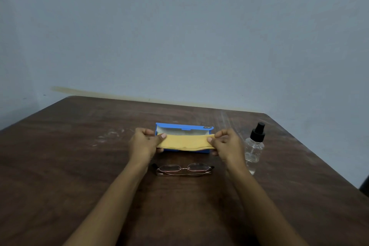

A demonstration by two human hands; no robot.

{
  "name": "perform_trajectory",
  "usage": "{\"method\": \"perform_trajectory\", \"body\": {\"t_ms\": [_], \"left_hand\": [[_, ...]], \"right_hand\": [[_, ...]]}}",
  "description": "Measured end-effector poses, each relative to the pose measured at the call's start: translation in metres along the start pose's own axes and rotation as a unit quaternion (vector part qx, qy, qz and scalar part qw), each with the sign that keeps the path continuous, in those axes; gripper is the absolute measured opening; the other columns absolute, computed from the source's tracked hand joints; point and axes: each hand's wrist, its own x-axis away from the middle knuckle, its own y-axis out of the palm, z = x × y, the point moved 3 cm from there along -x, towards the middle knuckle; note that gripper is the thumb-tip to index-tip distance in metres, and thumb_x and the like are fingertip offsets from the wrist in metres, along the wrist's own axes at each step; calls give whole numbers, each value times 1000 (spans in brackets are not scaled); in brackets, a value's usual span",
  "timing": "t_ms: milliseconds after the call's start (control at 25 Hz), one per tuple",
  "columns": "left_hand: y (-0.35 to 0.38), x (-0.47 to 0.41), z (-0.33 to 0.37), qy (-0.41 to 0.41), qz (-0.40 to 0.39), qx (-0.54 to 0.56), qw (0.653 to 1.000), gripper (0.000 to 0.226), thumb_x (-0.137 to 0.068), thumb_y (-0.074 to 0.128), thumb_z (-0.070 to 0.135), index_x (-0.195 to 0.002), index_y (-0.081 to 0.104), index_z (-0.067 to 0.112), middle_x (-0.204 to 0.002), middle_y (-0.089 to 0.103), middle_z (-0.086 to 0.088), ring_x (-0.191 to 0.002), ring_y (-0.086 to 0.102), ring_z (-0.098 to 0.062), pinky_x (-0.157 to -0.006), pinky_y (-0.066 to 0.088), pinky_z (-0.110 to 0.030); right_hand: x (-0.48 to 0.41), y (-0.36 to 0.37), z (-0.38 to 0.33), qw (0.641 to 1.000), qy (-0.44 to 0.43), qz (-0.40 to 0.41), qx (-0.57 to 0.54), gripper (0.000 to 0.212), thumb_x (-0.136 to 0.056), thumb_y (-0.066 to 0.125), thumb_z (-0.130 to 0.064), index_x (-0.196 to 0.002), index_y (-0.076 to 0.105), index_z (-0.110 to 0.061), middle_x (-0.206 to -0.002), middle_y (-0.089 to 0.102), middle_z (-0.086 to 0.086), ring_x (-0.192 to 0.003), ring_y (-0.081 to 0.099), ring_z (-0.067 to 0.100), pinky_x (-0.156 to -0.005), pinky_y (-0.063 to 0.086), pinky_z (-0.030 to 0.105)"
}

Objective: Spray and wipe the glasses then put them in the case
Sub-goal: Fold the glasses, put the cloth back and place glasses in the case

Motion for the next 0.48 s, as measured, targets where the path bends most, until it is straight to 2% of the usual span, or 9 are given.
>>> {"method": "perform_trajectory", "body": {"t_ms": [120, 240, 320, 400, 480], "left_hand": [[-1, 0, 2, 32, 9, -23, 999, 26, -75, 69, 3, -68, 46, 15, -80, 51, -4, -63, 54, -14, -38, 48, -13], [2, 2, 4, 23, -33, -4, 999, 16, -77, 66, 0, -70, 57, 11, -79, 58, -7, -63, 56, -13, -44, 49, -10], [3, 4, 6, 7, -55, -21, 998, 7, -78, 65, 2, -81, 63, 8, -80, 60, -4, -66, 57, -10, -54, 52, -12], [4, 3, 7, 19, -49, -71, 996, 16, -79, 64, 3, -95, 65, 7, -88, 64, -5, -77, 59, -12, -71, 55, -23], [4, 3, 9, 65, -16, -141, 988, 23, -81, 63, 5, -103, 66, 8, -102, 66, -10, -89, 59, -15, -84, 52, -32]], "right_hand": [[-2, 2, 2, 1000, 4, -13, -13, 27, -82, 59, 4, -72, 48, -17, -77, 56, 9, -63, 55, 16, -47, 47, 19], [-3, 2, 2, 999, 1, -11, -41, 26, -83, 55, 8, -72, 51, -15, -70, 55, 4, -59, 55, 13, -45, 48, 13], [-4, 1, 4, 999, 9, -7, -50, 23, -85, 55, 5, -73, 56, -15, -73, 59, 3, -59, 58, 11, -52, 51, 14], [-4, 4, 7, 998, 19, -7, -57, 19, -86, 56, 2, -76, 61, -14, -80, 64, 5, -66, 62, 11, -64, 55, 18], [-6, 6, 10, 999, 22, 2, -42, 14, -86, 58, -1, -81, 66, -12, -85, 67, 7, -77, 65, 15, -79, 56, 29]]}}
